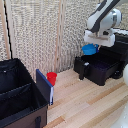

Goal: Gently grip the air fryer handle with your gripper and kindly pull it open by sliding your gripper away from the base. Gradually bring your gripper in line with the blue bowl and gently capture it, without tightening your grip too much. Securely place the blue bowl inside the opened air fryer with a steady position. Liberate your robot's gripper, and withdraw your gripper from the proximity of the air fryer.

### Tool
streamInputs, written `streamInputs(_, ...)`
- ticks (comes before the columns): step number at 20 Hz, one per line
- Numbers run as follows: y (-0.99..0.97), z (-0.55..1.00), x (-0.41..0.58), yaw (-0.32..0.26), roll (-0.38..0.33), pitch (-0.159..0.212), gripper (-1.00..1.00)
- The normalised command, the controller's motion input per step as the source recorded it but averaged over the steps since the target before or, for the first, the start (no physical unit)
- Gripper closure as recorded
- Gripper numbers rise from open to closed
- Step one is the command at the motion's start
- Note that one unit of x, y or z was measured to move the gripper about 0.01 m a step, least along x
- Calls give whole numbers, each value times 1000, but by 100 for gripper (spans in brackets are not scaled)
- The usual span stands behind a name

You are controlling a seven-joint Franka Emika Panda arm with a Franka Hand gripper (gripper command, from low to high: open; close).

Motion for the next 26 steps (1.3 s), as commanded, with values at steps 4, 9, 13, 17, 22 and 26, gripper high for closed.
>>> streamInputs(4, -452, -366, 165, -49, 0, 0, 100)
streamInputs(9, -263, -411, 14, -109, -48, 33, 100)
streamInputs(13, -99, -272, 52, -97, -76, 82, 100)
streamInputs(17, -152, 126, 104, -1, 7, 50, -100)
streamInputs(22, -166, 545, 51, -5, 37, 13, -100)
streamInputs(26, -34, 909, 15, 0, 6, 40, -100)
